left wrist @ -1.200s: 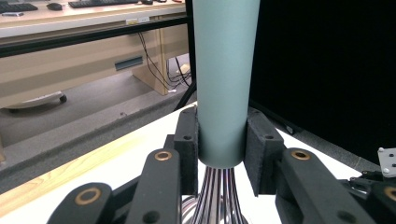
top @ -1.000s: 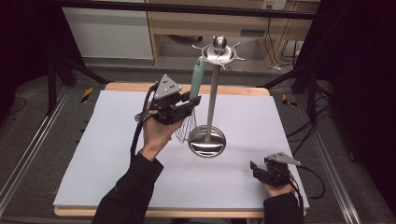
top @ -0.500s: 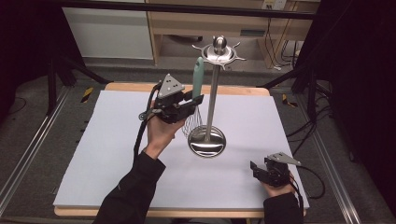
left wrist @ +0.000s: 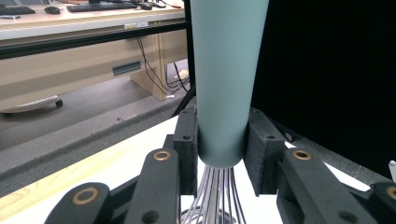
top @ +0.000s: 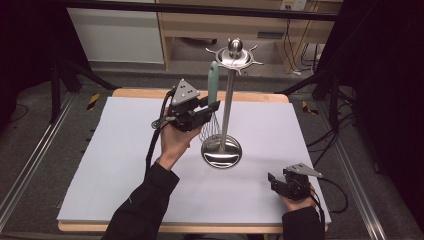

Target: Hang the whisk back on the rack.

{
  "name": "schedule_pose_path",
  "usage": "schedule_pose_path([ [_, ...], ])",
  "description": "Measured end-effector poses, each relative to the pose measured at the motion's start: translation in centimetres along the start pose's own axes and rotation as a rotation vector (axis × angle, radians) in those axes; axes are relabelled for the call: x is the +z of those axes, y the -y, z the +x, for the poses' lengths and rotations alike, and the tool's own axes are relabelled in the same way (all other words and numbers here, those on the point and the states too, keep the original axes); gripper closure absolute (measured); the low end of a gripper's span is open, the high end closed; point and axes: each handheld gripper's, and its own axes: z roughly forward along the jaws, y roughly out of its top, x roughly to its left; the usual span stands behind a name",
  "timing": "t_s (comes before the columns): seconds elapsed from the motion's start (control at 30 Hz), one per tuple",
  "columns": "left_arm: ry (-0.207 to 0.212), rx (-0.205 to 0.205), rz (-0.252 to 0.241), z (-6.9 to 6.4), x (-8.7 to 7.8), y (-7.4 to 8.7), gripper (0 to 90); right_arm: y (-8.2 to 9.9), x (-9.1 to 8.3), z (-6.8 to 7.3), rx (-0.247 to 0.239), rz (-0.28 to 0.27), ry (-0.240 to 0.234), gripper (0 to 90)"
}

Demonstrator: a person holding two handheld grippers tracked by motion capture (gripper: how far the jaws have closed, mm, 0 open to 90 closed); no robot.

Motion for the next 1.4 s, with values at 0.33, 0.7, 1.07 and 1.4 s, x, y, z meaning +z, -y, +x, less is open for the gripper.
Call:
schedule_pose_path([
  [0.33,0.001,-0.001,-0.001,0.0,-0.2,0.2,63.9,0.0,0.0,0.0,-0.002,0.0,0.002,38.2],
  [0.7,0.0,0.006,-0.008,0.1,-1.3,1.0,59.9,0.0,0.0,0.0,-0.006,0.0,0.005,38.2],
  [1.07,0.002,0.011,0.008,0.5,-3.5,3.0,55.2,0.1,-0.1,-0.2,-0.002,0.003,0.009,37.2],
  [1.4,-0.018,0.018,0.053,1.5,-5.2,6.4,52.6,0.1,-0.1,-0.2,0.0,0.005,0.019,35.1],
])
